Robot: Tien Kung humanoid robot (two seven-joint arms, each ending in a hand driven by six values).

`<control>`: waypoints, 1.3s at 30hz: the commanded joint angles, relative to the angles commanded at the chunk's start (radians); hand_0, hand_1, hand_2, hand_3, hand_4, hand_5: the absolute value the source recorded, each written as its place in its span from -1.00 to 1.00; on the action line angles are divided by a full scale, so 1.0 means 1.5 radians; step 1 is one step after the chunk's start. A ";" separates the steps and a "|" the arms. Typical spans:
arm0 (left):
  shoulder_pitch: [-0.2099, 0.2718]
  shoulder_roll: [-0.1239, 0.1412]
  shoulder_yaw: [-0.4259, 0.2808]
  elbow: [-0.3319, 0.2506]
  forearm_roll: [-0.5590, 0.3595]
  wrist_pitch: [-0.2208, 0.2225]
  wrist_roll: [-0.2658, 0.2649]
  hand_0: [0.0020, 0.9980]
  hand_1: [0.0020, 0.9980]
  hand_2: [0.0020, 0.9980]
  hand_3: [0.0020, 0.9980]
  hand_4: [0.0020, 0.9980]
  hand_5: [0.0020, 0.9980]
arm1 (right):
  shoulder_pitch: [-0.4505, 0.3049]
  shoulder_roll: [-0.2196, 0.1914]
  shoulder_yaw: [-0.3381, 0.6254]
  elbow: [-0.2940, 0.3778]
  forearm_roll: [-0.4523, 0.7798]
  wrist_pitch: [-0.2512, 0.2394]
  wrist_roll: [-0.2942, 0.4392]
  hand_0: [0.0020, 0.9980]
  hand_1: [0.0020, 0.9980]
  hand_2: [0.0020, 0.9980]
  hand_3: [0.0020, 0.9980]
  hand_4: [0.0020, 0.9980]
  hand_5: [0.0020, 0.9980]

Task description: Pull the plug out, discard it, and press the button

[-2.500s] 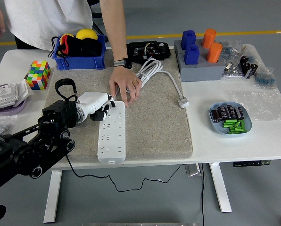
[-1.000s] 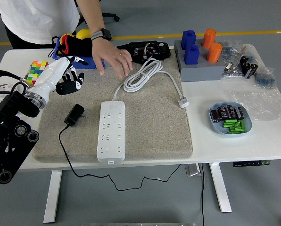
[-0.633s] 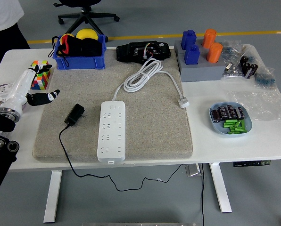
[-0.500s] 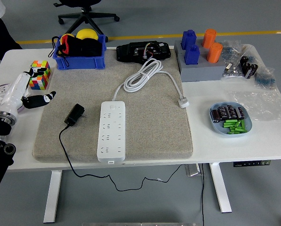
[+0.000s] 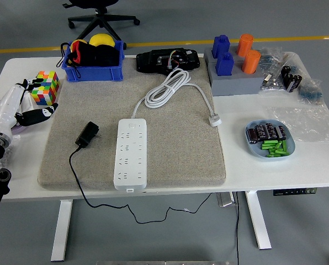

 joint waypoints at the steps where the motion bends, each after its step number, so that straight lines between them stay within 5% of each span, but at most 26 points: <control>1: 0.000 0.000 -0.001 0.000 0.000 -0.001 0.001 0.69 0.65 0.60 0.69 0.50 -0.71 | 0.000 0.000 0.000 0.000 0.000 0.000 0.000 0.41 0.35 0.32 0.24 0.43 -0.02; 39: 0.004 0.007 0.007 -0.011 -0.006 -0.015 0.007 0.66 0.57 0.56 0.69 0.46 -0.83 | 0.006 -0.005 -0.009 0.000 0.000 0.001 0.000 0.41 0.35 0.32 0.23 0.43 -0.02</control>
